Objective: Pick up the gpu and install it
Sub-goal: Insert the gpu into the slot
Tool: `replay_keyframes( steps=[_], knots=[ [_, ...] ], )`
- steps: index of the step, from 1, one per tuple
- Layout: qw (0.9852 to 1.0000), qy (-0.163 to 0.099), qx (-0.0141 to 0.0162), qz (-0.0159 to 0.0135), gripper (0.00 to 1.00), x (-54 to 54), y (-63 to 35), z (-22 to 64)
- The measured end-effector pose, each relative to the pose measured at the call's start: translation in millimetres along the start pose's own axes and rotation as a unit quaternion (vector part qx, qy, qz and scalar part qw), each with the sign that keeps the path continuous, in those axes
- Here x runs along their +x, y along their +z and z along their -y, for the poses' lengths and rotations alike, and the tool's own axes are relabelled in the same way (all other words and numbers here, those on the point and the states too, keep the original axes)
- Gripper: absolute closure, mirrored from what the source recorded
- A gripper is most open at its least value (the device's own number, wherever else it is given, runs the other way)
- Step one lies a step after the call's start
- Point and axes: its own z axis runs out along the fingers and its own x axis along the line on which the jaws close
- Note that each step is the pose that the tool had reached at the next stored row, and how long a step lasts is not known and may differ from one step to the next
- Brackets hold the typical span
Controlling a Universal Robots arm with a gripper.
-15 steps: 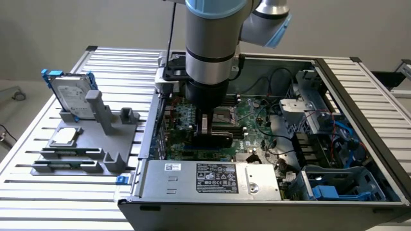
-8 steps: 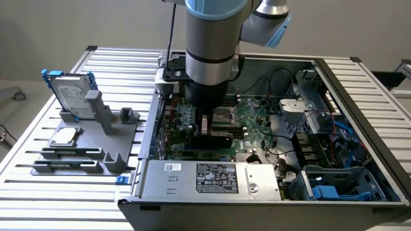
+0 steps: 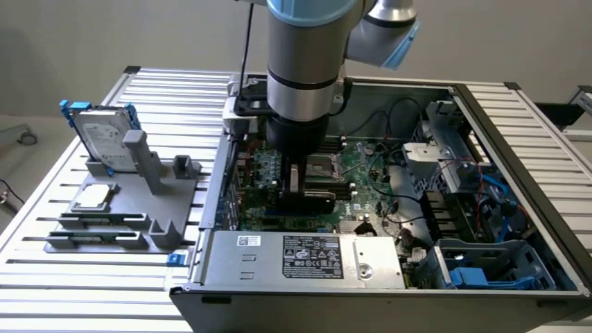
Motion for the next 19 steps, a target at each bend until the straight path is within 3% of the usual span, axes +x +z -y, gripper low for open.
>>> replay_keyframes(
  steps=[1, 11, 13, 14, 16, 19],
  knots=[
    [1.0000, 0.000, -0.0007, 0.0001, 0.60, -0.1, -2.2, -0.1],
    [1.0000, 0.000, -0.0064, 0.0001, 0.62, -0.9, -36.0, -1.0],
    [1.0000, 0.000, -0.0067, 0.0001, 0.75, -1.0, -38.0, -1.1],
    [1.0000, 0.000, -0.0067, 0.0001, 0.75, -1.0, -38.0, -1.1],
    [1.0000, 0.000, -0.0067, 0.0001, 0.87, -1.0, -37.9, -1.1],
    [1.0000, 0.000, -0.0067, 0.0000, 0.89, -1.0, -38.1, -1.1]
  ],
)
